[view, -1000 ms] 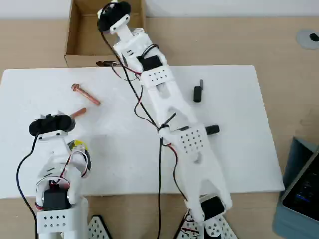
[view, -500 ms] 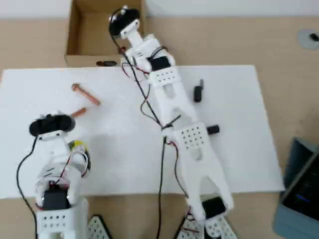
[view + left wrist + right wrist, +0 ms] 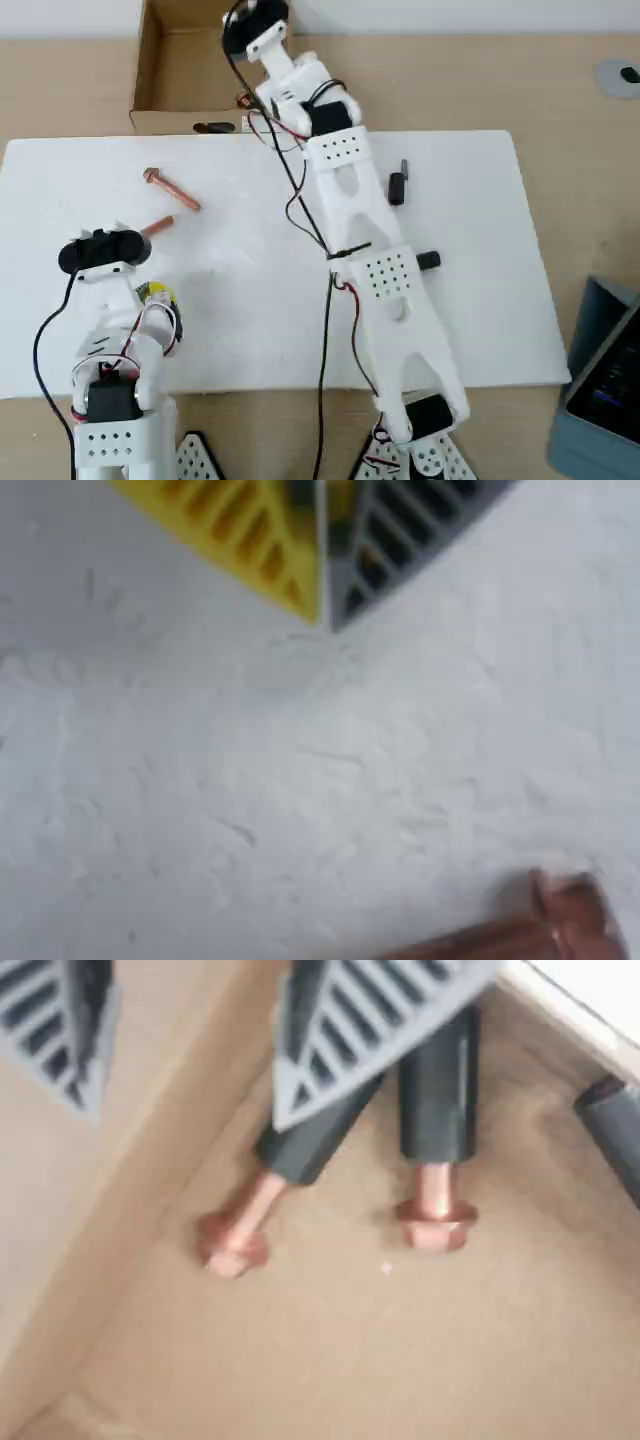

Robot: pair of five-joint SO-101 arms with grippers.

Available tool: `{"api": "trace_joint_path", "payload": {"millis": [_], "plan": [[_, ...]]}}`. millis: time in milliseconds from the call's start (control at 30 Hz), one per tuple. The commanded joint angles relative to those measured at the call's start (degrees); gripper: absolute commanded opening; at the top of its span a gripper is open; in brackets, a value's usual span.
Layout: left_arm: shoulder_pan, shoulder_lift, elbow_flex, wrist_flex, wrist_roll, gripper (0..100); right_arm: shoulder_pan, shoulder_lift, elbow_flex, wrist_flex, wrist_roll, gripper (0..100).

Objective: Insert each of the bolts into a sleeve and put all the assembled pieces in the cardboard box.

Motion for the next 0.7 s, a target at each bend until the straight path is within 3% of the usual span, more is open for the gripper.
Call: {"api": "trace_joint_path", "payload": {"millis": [0,300,667], "plan": [[0.3,-0.3,-0.3,-1.0,0.0,0,1.5,-0.5,-9.2,4.1,0.4,13.0],[0.3,-0.3,-0.3,-1.0,0.0,0,3.5,-4.3,-11.8,14.1,0.4,13.1],[0.3,-0.3,-0.3,-1.0,0.0,0,3.3,-13.3,-11.9,33.9,0.2,13.1]]}}
